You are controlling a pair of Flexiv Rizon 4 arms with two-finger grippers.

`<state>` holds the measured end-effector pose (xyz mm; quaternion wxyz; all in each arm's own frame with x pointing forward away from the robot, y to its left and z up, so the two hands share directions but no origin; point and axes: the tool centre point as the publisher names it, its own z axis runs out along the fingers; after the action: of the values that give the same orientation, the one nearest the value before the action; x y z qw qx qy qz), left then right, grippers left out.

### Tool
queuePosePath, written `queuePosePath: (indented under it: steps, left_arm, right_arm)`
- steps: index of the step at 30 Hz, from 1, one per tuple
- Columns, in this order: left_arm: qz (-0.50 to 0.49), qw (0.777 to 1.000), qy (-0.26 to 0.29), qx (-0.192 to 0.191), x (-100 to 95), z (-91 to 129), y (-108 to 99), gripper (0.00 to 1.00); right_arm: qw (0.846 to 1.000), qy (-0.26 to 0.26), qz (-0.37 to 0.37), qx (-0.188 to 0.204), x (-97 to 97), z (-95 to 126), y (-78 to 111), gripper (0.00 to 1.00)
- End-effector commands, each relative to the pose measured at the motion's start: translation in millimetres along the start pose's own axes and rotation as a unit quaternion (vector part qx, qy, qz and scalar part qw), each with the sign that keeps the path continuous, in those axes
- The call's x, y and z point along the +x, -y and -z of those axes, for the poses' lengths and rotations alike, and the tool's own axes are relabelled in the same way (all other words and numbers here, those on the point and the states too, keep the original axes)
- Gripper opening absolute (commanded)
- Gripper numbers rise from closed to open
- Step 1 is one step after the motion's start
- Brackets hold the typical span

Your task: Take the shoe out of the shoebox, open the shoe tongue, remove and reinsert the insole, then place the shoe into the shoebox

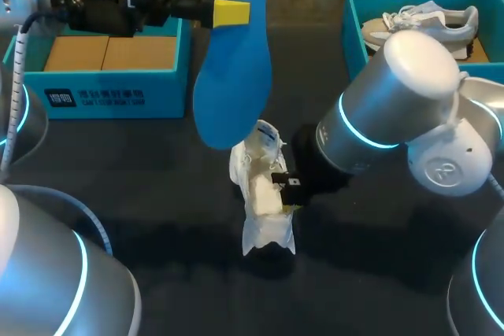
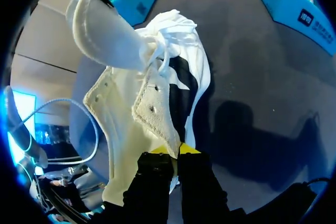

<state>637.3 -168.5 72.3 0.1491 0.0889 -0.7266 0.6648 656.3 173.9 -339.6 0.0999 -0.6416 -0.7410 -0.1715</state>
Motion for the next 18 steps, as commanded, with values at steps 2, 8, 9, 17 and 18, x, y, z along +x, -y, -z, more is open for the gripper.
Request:
queuePosePath:
  steps: [2,8,9,17,18]
  left_arm:
    - [0.000,1.000,-0.001,0.000,-0.9,-1,0,0.00]
    - [0.000,1.000,-0.001,0.000,-0.9,-1,0,0.00]
    - [0.000,1.000,-0.001,0.000,-0.9,-1,0,0.00]
    - [0.000,1.000,-0.001,0.000,-0.9,-1,0,0.00]
    - [0.000,1.000,-0.001,0.000,-0.9,-1,0,0.00]
  right_arm:
    - [1.000,-0.005,0.000,0.000,0.0,-13,-1.4,0.00]
    - [1.000,-0.017,0.015,0.004,-3.5,-27,-4.7,0.00]
    - [1.000,-0.018,0.015,0.005,-4.2,-29,-5.5,0.00]
    - [1.000,-0.025,0.017,0.006,-9.2,-41,-6.1,0.00]
    - [1.000,-0.025,0.016,0.005,-9.9,-42,-5.7,0.00]
